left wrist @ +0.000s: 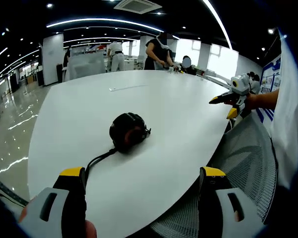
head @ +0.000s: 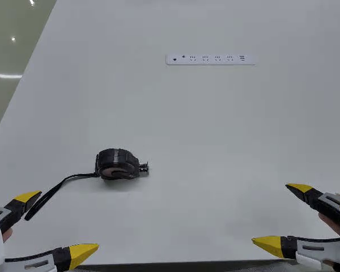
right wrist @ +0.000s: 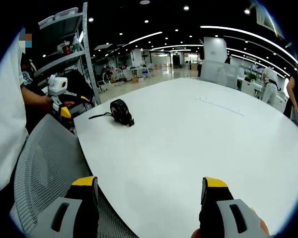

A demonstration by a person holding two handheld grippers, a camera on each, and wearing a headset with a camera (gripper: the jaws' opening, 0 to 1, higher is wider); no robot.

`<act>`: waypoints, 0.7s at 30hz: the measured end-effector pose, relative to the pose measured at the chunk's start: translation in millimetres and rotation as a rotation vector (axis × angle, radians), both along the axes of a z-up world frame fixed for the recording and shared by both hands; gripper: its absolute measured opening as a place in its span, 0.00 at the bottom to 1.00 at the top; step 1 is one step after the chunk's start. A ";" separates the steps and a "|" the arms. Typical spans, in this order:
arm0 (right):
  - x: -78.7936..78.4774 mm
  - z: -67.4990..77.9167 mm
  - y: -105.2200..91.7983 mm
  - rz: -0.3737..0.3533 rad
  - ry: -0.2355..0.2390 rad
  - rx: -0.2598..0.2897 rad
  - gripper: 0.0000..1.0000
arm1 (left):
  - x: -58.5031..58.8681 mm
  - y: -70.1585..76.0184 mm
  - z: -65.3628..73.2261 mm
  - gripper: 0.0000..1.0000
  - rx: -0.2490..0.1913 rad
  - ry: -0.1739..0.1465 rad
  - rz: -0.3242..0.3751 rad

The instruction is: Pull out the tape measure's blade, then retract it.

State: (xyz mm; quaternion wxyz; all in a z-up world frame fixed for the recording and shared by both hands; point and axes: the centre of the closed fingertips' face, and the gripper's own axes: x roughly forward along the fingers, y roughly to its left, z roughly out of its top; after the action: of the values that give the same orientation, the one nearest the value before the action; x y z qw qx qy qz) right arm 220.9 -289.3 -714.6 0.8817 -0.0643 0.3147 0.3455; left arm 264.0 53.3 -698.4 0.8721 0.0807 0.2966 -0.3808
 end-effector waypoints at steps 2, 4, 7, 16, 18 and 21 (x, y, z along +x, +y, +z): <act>0.4 -0.5 -1.8 -0.002 0.001 0.000 0.84 | 0.0 0.5 -0.3 0.92 -0.001 0.002 0.000; 0.2 -0.1 -0.9 -0.003 0.002 0.002 0.84 | 0.7 0.9 0.3 0.91 0.003 -0.004 0.000; 0.1 -0.5 -1.1 -0.001 0.002 0.000 0.84 | 1.1 1.0 1.1 0.91 0.003 -0.009 0.001; -1.1 1.6 -0.5 -0.007 0.004 0.004 0.85 | 6.5 4.7 4.5 0.92 0.021 -0.046 0.020; -1.5 1.4 -0.8 -0.008 0.005 0.004 0.85 | 1.4 2.1 3.3 0.82 0.010 -0.010 0.004; -2.4 1.0 -0.7 -0.008 0.008 0.005 0.84 | 6.8 1.8 5.8 0.95 0.006 -0.047 0.016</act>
State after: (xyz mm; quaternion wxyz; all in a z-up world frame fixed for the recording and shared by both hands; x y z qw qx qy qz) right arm 218.5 -290.0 -713.5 0.8820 -0.0595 0.3176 0.3430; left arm 270.8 55.2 -692.6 0.8816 0.0898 0.2776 -0.3710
